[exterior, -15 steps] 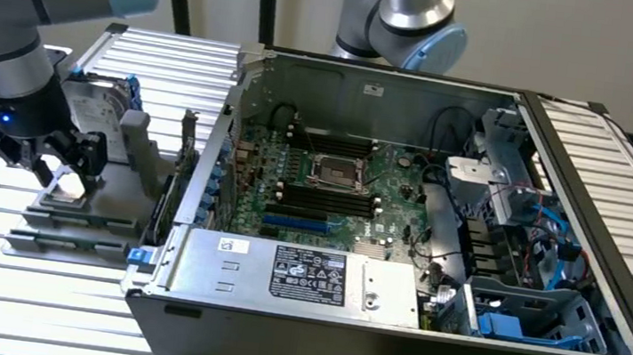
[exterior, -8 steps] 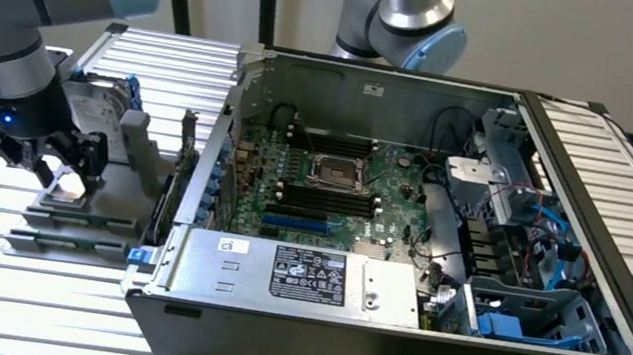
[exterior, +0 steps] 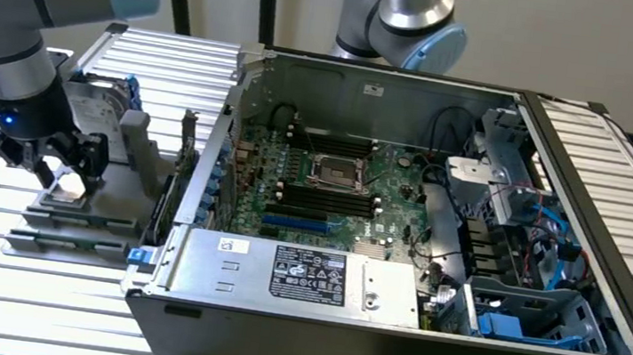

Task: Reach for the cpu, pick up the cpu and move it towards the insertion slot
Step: 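Pick up the cpu and move it towards the insertion slot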

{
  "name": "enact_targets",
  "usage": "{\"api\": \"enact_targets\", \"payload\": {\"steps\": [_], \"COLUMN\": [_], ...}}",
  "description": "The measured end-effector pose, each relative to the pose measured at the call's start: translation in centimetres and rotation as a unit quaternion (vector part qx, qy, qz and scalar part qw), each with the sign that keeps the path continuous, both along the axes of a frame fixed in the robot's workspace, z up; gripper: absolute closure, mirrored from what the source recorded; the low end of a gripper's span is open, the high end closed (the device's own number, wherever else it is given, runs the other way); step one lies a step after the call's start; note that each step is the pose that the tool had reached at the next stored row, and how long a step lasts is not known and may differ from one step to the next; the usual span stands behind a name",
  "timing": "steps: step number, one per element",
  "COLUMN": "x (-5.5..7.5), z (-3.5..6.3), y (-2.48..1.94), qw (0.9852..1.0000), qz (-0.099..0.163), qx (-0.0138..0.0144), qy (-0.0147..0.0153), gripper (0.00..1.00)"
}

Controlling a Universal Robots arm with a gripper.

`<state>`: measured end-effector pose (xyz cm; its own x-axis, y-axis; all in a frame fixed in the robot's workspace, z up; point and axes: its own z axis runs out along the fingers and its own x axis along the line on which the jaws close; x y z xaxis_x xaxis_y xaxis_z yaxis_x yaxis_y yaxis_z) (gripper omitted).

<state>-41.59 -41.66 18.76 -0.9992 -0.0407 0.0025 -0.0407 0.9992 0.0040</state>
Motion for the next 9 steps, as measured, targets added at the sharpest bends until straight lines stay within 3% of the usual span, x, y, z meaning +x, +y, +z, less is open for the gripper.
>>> {"api": "enact_targets", "payload": {"steps": [9], "x": [0.07], "z": [-0.10], "y": [0.00], "qw": [1.0000], "qz": [0.003], "qx": [-0.0004], "qy": [0.0001], "gripper": [0.35]}}
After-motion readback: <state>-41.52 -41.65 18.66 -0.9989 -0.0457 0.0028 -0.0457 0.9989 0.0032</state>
